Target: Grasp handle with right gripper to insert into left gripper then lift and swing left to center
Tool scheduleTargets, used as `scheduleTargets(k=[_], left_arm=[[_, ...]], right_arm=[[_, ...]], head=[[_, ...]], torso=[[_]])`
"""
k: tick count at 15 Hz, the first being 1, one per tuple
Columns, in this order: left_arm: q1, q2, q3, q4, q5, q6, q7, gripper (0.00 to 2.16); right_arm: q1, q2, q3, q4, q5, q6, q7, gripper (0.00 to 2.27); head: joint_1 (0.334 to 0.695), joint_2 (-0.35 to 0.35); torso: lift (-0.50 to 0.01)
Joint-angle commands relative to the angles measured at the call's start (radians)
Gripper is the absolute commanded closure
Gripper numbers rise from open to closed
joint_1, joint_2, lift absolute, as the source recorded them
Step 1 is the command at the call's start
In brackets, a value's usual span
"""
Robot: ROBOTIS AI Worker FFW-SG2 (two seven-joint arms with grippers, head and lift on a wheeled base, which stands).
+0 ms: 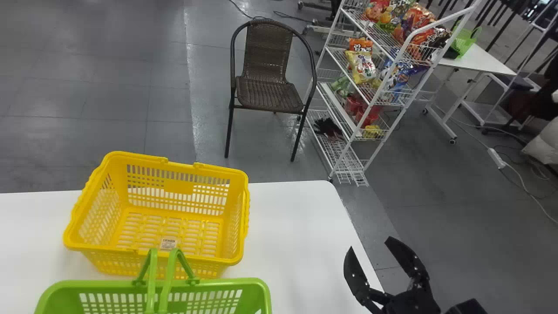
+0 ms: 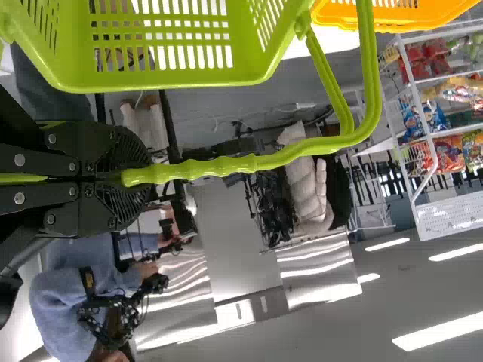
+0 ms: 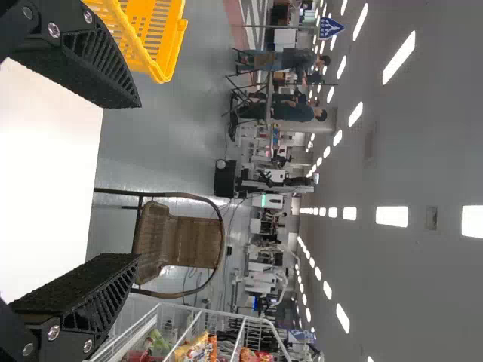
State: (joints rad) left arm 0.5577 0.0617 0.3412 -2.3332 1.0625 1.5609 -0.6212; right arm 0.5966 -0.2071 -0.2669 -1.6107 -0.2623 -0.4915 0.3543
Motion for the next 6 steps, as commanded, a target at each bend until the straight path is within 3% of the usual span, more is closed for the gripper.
scheduleTargets(k=[1,6], left_arm=[[0.004,-0.002,0.004,0.0,0.01,0.01,0.008,1.97],[0.007,-0.002,0.006,0.0,0.014,0.01,0.009,1.97]], right_arm=[[0.0,0.0,0.002,0.0,0.0,0.0,0.0,0.11],[0.0,0.0,0.005,-0.001,0.0,0.0,0.0,0.11]], head=[[0.695,-0.35],[0.695,-0.35]], torso=[[0.0],[0.0]])
